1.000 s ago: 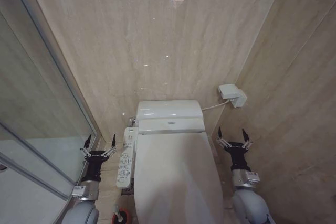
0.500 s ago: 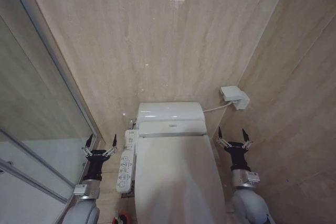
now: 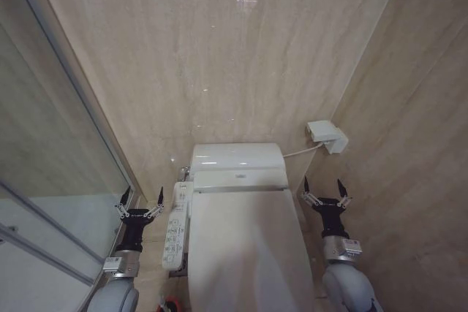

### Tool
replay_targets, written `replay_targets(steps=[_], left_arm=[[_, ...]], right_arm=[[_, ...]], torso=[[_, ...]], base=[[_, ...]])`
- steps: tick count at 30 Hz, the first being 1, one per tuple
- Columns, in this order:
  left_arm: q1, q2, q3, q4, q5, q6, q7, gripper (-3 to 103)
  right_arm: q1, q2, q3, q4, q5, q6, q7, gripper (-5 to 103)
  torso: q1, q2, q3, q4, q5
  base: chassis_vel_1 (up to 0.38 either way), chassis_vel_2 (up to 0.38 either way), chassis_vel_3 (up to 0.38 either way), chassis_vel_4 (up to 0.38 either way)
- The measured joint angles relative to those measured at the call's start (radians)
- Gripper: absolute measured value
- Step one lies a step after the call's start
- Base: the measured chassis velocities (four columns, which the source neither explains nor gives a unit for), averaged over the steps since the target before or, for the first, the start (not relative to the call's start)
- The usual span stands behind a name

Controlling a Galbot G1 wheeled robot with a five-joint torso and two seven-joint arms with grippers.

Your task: Open the toilet lid, clean the toilet bowl with a toilet brush, close the toilet lid, and flush.

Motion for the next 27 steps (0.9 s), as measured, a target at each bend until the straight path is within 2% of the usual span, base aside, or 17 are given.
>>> replay_targets(steps=[4,9,12,17,21,22,25,27], left_arm=[[-0.007,0.001,0.0,0.021,-0.002,-0.007,0.001,100],[-0.037,0.011,-0.01,0.123,-0.021,-0.039,-0.012,100],[-0.052,0.036,-0.014,0.215,-0.074,-0.049,-0.017,100],[-0.073,0.045,-0.011,0.299,-0.112,-0.063,-0.009,100],[-0.11,0.066,0.003,0.388,-0.129,-0.09,0.034,100],[-0.127,0.075,0.009,0.413,-0.13,-0.098,0.051,88],[-0.204,0.111,0.034,0.498,-0.13,-0.126,0.107,88],[-0.229,0.121,0.047,0.518,-0.127,-0.131,0.116,88]], right_arm=[[0.0,0.0,0.0,0.0,0.0,0.0,0.0,100],[0.0,0.0,0.0,0.0,0.0,0.0,0.0,100],[0.0,0.0,0.0,0.0,0.0,0.0,0.0,100],[0.0,0.0,0.0,0.0,0.0,0.0,0.0,100],[0.0,0.0,0.0,0.0,0.0,0.0,0.0,100],[0.0,0.0,0.0,0.0,0.0,0.0,0.0,100],[0.0,0.0,0.0,0.0,0.0,0.0,0.0,100],[0.0,0.0,0.0,0.0,0.0,0.0,0.0,100]], torso=[[0.0,0.0,0.0,0.0001,0.0],[0.0,0.0,0.0,0.0,-0.0002],[0.0,0.0,0.0,0.0002,-0.0001],[0.0,0.0,0.0,0.0001,-0.0002],[0.0,0.0,0.0,0.0001,-0.0003],[0.0,0.0,0.0,0.0002,-0.0003],[0.0,0.0,0.0,0.0,-0.0002],[0.0,0.0,0.0,0.0,-0.0002]], base=[[-0.026,0.026,0.022,-0.021],[0.0,0.0,0.0,0.0],[0.0,0.0,0.0,0.0],[0.0,0.0,0.0,0.0],[0.0,0.0,0.0,0.0],[0.0,0.0,0.0,0.0],[0.0,0.0,0.0,0.0],[0.0,0.0,0.0,0.0]])
